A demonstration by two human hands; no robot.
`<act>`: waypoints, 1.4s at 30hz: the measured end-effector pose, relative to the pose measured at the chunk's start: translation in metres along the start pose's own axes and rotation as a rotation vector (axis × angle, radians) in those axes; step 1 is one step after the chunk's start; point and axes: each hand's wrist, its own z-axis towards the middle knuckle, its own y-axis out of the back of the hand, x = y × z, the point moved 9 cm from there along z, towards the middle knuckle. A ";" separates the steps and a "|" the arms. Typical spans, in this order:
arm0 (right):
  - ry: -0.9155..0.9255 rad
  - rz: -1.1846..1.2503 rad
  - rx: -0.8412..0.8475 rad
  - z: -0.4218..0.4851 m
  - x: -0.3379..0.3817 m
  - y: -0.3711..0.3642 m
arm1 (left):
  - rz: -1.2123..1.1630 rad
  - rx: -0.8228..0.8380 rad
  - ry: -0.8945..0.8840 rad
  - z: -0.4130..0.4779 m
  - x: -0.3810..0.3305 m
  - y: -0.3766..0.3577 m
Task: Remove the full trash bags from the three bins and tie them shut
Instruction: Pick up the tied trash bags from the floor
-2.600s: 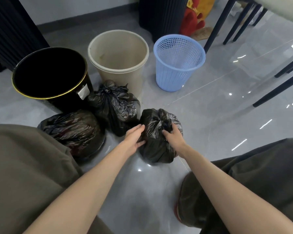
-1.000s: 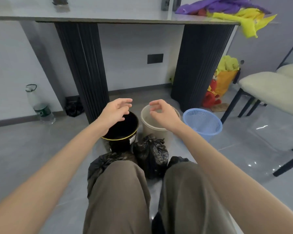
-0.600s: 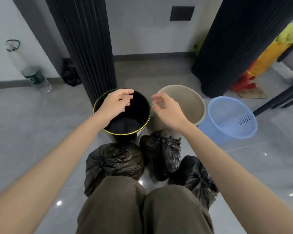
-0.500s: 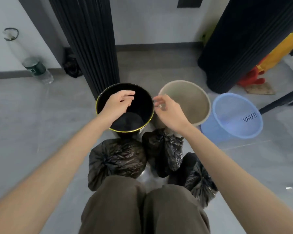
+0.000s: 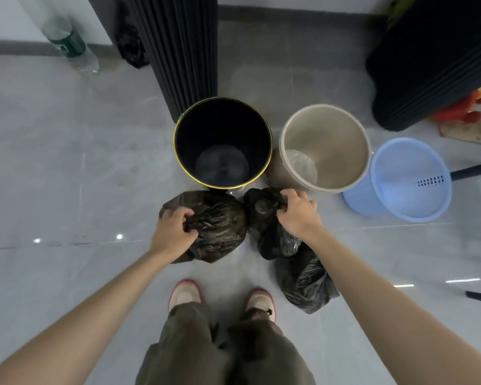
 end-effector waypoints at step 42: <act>0.425 -0.289 -0.133 -0.196 0.137 0.110 | 0.335 -0.227 -0.182 -0.205 -0.064 0.194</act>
